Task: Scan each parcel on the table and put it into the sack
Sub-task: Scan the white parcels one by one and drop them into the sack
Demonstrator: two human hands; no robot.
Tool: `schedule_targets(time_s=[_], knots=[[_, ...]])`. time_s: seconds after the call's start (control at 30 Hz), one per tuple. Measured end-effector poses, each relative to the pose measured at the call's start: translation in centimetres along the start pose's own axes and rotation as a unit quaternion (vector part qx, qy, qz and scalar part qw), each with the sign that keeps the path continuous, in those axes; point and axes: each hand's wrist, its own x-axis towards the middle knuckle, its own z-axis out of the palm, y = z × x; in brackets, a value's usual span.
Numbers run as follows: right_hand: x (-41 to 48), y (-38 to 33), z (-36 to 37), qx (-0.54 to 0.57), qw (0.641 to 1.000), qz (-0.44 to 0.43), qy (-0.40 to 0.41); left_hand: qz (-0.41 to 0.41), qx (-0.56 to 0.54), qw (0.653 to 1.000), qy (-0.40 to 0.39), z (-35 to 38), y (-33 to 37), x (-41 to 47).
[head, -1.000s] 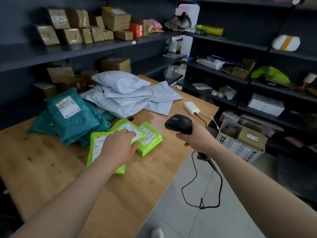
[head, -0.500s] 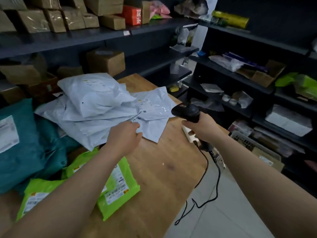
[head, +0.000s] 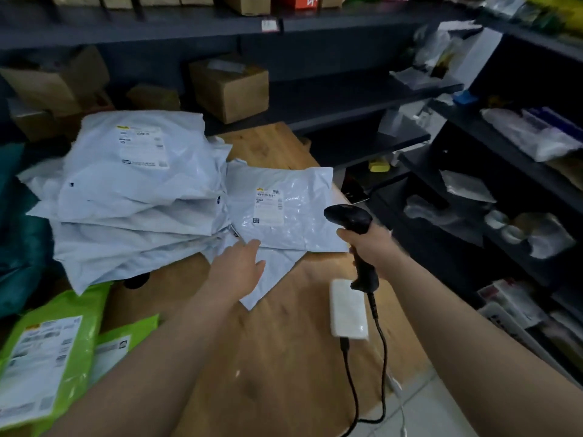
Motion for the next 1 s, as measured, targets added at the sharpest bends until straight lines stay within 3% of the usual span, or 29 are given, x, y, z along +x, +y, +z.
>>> schedule_targets(time_s=[0.2, 0.37, 0.73, 1.0], knots=[[5.7, 1.4, 0.7, 0.044, 0.995, 0.051, -0.072, -0.062, -0.023, 0.997, -0.029, 1.9, -0.1, 3.2], [8.0, 1.4, 1.7, 0.054, 0.988, 0.071, -0.123, -0.108, -0.072, 0.992, 0.012, 2.2, 0.3, 4.9], [5.7, 0.5, -0.8, 0.134, 0.975, 0.088, -0.153, -0.060, -0.191, 0.975, 0.095, 0.8, 2.5, -1.5], [1.9, 1.8, -4.7, -0.064, 0.976, 0.042, -0.202, -0.057, -0.168, 0.984, -0.020, 1.8, 2.7, -7.4]])
